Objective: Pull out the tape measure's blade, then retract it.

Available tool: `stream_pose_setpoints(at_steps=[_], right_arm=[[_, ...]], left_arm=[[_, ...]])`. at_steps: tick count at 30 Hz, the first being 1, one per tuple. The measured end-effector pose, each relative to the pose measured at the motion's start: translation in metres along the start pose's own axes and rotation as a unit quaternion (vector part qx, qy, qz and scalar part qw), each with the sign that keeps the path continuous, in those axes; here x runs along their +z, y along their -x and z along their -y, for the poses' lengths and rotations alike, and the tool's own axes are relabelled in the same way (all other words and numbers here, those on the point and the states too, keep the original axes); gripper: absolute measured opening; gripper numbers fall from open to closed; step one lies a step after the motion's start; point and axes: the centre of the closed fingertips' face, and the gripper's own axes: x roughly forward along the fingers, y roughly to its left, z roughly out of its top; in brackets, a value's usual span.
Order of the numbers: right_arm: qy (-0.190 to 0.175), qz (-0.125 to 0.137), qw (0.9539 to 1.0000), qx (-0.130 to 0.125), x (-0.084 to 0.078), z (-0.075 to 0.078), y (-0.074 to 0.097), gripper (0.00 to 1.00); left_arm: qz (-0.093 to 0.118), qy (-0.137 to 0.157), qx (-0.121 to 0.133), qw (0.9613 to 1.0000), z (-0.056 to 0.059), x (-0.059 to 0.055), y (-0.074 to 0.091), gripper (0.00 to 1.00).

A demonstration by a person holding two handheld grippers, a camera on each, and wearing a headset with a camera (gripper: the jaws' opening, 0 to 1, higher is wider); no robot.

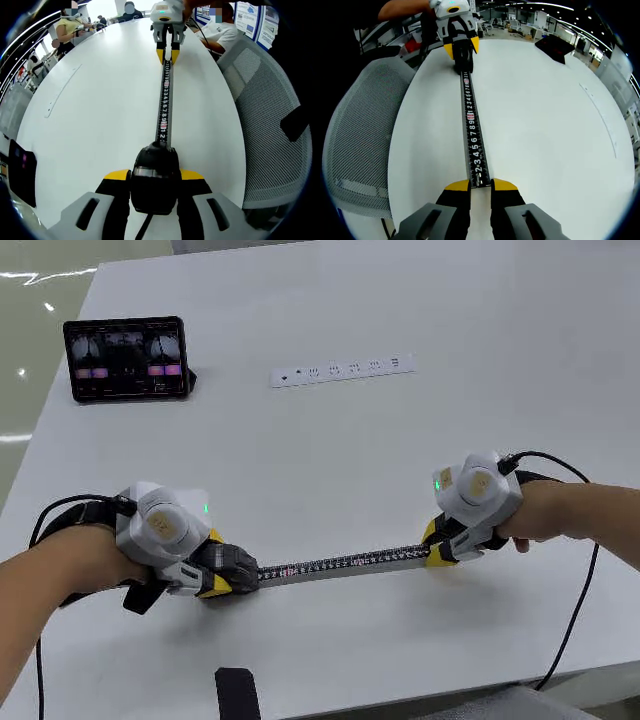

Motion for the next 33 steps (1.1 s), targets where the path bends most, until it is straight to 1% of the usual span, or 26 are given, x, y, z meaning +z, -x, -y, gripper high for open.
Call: stream_pose_setpoints(at_steps=[3,11,15,19,22,24,28,31,33], right_arm=[[0.005,-0.006,1.0,-0.002,-0.0003,0.0002,-0.0005,0.11],[0.021,-0.024,0.9995,-0.002,-0.0011,0.0,-0.0011,0.12],[0.022,-0.02,0.9995,-0.004,-0.0016,0.0006,-0.001,0.12],[0.011,-0.014,0.9998,-0.005,-0.0011,0.0007,-0.0008,0.12],[-0.004,-0.013,0.9999,-0.004,0.0005,0.0012,-0.0009,0.12],[0.001,-0.014,0.9999,-0.002,-0.0002,0.0001,-0.0007,0.12],[0.008,-0.015,0.9999,0.002,0.0009,-0.0029,0.0,0.13],[0.025,-0.021,0.9995,0.005,0.0021,-0.0076,0.0003,0.17],[0.032,-0.023,0.9992,0.004,0.0019,-0.0061,0.0019,0.18]], left_arm=[[-0.002,-0.002,0.001,1.0,0.0003,0.0003,0.0001,0.31],[-0.016,-0.013,-0.001,0.9998,0.0003,0.0005,-0.0005,0.31],[-0.019,-0.013,-0.002,0.9997,0.0005,-0.0001,-0.0005,0.31],[-0.024,-0.011,-0.001,0.9996,0.001,0.0006,-0.0004,0.31],[-0.022,-0.009,-0.002,0.9997,0.0012,0.0023,0.001,0.31],[-0.018,-0.009,-0.002,0.9998,0.001,0.0036,0.0026,0.32],[-0.016,-0.01,-0.006,0.9998,0.0029,0.0044,0.0048,0.36],[-0.014,-0.009,-0.016,0.9997,0.0069,0.0041,0.0066,0.42],[-0.017,-0.01,-0.015,0.9997,0.0064,0.0012,0.0088,0.45]])
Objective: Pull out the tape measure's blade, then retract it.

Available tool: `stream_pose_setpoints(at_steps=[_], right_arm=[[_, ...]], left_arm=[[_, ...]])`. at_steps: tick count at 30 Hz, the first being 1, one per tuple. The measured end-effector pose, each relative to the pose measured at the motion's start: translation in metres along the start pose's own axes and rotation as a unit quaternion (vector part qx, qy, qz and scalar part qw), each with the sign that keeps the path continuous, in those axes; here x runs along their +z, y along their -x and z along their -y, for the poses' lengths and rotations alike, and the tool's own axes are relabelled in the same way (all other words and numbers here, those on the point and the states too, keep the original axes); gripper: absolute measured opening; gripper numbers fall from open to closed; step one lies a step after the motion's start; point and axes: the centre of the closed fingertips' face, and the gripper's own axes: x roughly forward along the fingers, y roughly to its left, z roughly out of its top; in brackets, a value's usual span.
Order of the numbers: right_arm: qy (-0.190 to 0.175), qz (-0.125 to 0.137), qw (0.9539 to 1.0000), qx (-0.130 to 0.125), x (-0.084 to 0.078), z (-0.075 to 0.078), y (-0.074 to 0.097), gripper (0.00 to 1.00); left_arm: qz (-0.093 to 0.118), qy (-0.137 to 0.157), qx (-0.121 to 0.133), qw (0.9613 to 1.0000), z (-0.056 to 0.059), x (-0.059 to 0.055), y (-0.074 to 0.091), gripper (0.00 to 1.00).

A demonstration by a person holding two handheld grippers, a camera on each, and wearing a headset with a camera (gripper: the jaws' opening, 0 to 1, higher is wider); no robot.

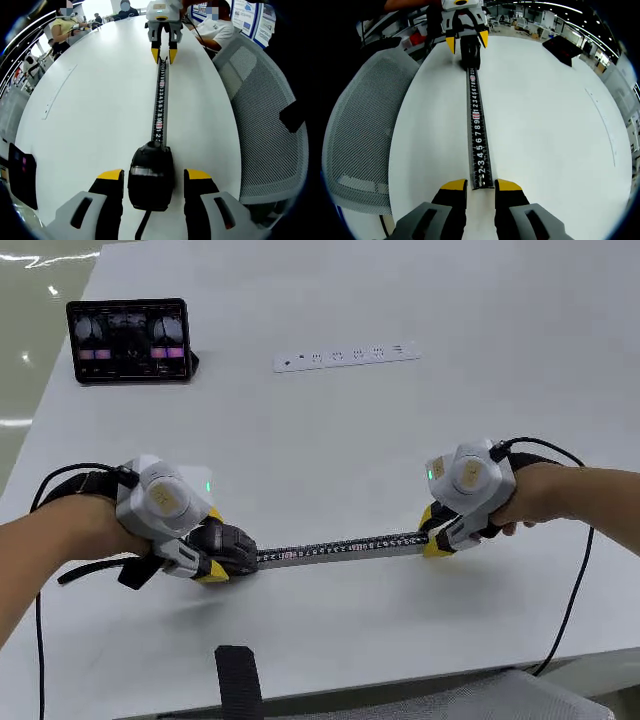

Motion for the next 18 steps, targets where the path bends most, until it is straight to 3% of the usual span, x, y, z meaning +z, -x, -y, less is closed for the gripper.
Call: stream_pose_setpoints(at_steps=[5,14,18], right_arm=[[0.001,0.0,1.0,0.0,0.0,0.001,0.003,0.2],[-0.009,0.01,0.9999,-0.006,0.004,0.001,0.013,0.26],[-0.016,0.017,0.9996,-0.013,0.004,-0.001,0.019,0.3]], left_arm=[[0.004,0.009,0.003,0.9999,-0.005,-0.003,0.006,0.51],[0.016,0.032,0.001,0.9994,-0.002,0.005,0.012,0.6],[0.034,0.039,0.007,0.9986,-0.001,0.01,0.014,0.66]])
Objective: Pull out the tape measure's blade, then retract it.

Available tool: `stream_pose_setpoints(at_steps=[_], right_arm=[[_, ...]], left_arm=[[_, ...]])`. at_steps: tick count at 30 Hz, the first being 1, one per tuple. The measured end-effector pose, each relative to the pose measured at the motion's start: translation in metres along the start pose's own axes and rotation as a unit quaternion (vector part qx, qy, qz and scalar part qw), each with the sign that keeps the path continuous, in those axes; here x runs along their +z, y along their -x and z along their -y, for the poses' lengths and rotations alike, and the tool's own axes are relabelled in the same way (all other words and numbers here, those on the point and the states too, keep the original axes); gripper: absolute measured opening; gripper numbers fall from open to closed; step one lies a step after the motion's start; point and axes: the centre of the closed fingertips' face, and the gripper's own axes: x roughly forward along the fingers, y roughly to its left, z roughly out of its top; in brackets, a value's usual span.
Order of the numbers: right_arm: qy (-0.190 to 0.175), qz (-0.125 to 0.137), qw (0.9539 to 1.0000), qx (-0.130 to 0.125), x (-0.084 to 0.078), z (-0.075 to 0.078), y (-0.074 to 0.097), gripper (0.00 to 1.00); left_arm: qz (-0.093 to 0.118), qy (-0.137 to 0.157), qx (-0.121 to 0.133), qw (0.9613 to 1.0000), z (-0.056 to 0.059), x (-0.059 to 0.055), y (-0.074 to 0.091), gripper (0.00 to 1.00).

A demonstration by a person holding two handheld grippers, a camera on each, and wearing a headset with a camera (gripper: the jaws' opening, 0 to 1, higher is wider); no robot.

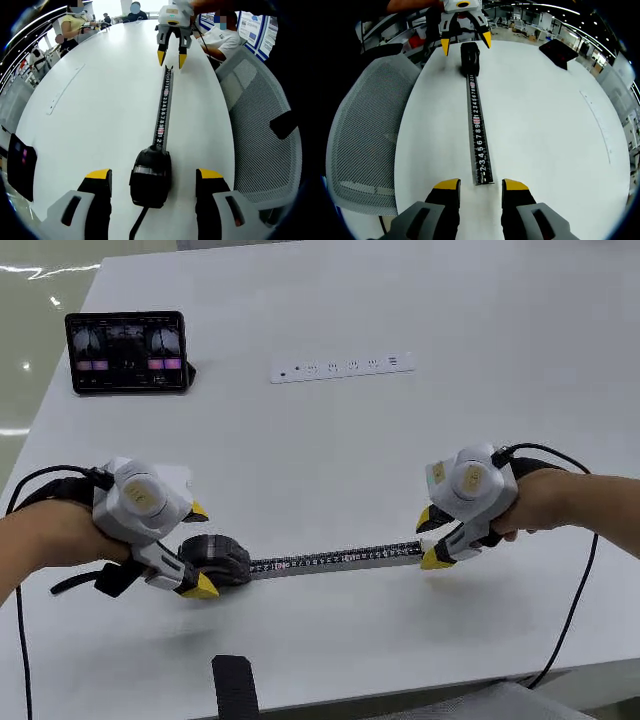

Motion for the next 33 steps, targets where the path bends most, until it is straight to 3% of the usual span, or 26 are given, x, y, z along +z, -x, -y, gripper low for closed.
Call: stream_pose_setpoints(at_steps=[2,8,10,14,15,20,24,26,28,30,31,33], right_arm=[[-0.007,0.003,1.0,-0.005,-0.002,0.001,0.001,0.32],[-0.005,0.002,0.9999,-0.011,-0.005,-0.002,0.004,0.39],[-0.01,0.008,0.9998,-0.015,-0.003,-0.001,0.006,0.42],[-0.026,0.025,0.9992,-0.018,0.001,-0.003,0.009,0.47],[-0.028,0.028,0.999,-0.021,0.001,-0.004,0.01,0.49],[-0.064,0.059,0.9954,-0.042,0.006,-0.003,0.018,0.58],[-0.091,0.08,0.991,-0.056,0.002,-0.003,0.023,0.67],[-0.1,0.088,0.9891,-0.063,-0.001,-0.005,0.027,0.7],[-0.107,0.098,0.9869,-0.071,-0.003,-0.007,0.031,0.71],[-0.12,0.111,0.983,-0.084,-0.004,-0.007,0.035,0.74],[-0.126,0.115,0.9814,-0.088,-0.005,-0.006,0.037,0.76],[-0.14,0.127,0.9771,-0.097,-0.007,-0.007,0.041,0.8]], left_arm=[[0.009,0.002,0.002,1.0,0.001,0.003,0.002,0.71],[0.011,0.015,-0.002,0.9998,0.006,0.001,0.003,0.77],[0.008,0.023,0.002,0.9997,0.006,0.0,0.004,0.8],[0.023,0.047,-0.001,0.9987,0.009,0.002,0.005,0.81],[0.037,0.067,0.0,0.9971,0.01,0.005,0.006,0.82],[0.062,0.114,0.02,0.9914,0.004,0.005,0.01,0.94],[0.086,0.133,0.039,0.9866,0.0,0.006,0.015,0.99],[0.097,0.152,0.047,0.9825,-0.001,0.005,0.017,0.99],[0.111,0.16,0.074,0.978,-0.008,0.006,0.021,0.99],[0.141,0.185,0.086,0.9688,-0.011,0.011,0.027,0.99],[0.145,0.192,0.092,0.9662,-0.013,0.01,0.028,0.99],[0.148,0.19,0.111,0.9641,-0.017,0.006,0.032,0.99]])
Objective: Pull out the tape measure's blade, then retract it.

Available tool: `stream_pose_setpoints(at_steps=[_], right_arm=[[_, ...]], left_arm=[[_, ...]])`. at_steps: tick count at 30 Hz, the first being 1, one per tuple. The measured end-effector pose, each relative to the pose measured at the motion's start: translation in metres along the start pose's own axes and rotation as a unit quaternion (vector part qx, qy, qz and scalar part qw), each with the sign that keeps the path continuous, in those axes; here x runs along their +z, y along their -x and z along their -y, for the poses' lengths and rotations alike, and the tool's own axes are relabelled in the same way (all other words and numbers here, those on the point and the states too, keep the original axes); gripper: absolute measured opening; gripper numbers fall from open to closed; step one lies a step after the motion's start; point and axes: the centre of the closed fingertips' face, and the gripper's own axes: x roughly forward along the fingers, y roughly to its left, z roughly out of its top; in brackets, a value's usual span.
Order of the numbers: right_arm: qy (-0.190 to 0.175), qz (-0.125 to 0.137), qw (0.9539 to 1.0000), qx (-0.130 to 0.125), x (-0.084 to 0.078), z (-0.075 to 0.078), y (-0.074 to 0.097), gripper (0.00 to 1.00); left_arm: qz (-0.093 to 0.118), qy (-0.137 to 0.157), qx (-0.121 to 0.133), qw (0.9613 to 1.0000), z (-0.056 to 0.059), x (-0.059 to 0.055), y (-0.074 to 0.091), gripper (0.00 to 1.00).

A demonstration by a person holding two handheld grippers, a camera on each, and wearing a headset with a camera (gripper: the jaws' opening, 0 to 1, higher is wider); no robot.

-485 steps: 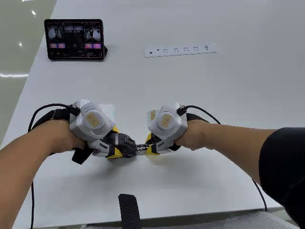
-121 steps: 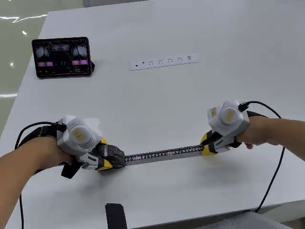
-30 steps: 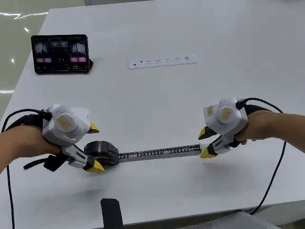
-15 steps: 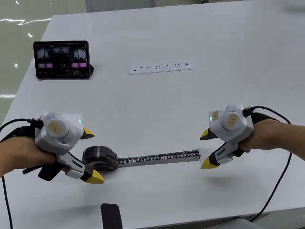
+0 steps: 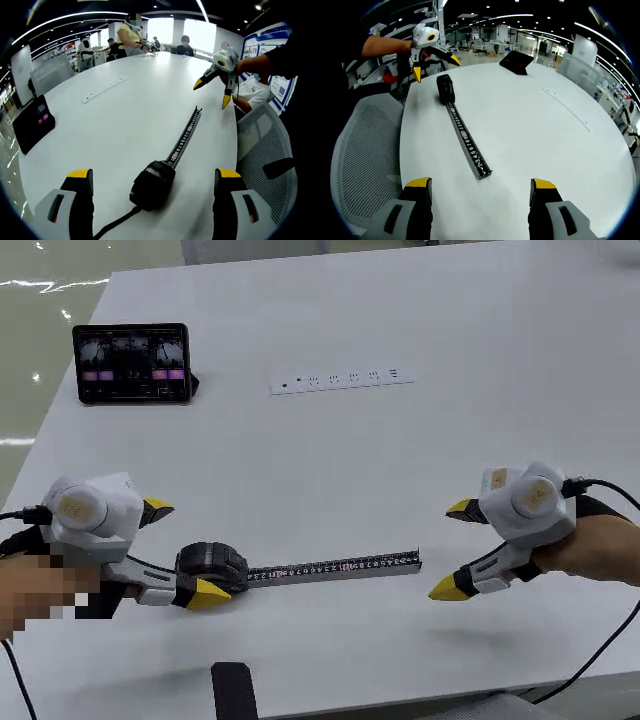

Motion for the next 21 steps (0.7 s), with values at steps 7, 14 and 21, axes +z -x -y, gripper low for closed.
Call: stream_pose_setpoints(at_steps=[7,14,21], right_arm=[[-0.044,0.039,0.9976,-0.036,-0.001,0.006,0.017,0.91],[-0.073,0.065,0.9935,-0.059,0.0,0.012,0.031,0.97],[-0.075,0.077,0.9914,-0.075,-0.005,0.009,0.039,0.99]], left_arm=[[0.036,0.042,0.035,0.9979,-0.008,0.001,0.011,0.99],[0.045,0.064,0.063,0.9949,-0.013,-0.009,0.022,0.99],[0.059,0.068,0.093,0.9916,-0.018,-0.014,0.036,0.99]])
